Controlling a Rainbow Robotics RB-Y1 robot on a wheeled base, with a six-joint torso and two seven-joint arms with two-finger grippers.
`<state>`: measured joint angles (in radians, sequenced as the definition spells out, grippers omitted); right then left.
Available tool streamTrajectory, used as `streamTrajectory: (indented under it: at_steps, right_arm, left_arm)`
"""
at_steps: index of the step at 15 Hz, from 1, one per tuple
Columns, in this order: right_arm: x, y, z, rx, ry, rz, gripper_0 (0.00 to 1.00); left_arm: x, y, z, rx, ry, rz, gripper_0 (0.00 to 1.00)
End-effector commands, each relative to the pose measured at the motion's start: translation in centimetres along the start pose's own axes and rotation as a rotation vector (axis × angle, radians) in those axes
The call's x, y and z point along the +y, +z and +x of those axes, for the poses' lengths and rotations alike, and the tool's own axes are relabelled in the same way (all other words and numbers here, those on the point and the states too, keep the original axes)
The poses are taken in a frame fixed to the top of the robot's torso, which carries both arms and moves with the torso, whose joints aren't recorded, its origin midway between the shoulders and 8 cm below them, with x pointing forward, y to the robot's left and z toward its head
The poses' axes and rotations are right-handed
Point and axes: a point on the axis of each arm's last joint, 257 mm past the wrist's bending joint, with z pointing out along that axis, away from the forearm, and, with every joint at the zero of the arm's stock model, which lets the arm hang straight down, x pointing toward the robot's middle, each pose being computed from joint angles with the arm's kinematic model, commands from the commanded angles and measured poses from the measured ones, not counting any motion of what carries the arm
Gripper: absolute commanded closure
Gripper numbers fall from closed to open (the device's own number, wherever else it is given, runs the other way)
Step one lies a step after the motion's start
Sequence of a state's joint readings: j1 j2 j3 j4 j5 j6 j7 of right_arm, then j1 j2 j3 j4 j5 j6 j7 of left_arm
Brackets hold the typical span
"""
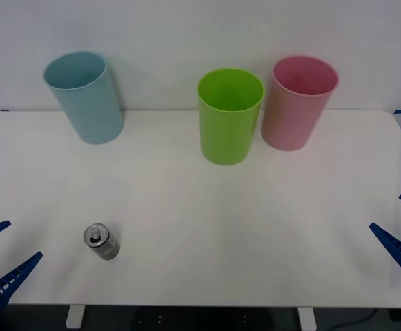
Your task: Grasp the object on the table and drop it into the matching bin: aluminum can to the light blue bin, PET bottle to the pink bin.
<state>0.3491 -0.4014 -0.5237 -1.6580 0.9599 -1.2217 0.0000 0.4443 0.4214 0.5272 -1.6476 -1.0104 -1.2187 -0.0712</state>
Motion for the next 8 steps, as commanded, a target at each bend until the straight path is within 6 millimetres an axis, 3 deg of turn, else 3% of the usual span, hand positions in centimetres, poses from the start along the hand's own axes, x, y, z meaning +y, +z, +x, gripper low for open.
streamTrajectory:
  at_steps: [1,8]
  right_arm:
    - [0.0,0.0,0.0,0.0,0.0,0.0,0.0]
    - [0.0,0.0,0.0,0.0,0.0,0.0,0.0]
  left_arm:
    - [-0.4,-0.7,1.3,0.036,0.025,-0.004,0.0]
    - [-1.4,-1.7,4.4,0.066,-0.015,-0.018,0.0]
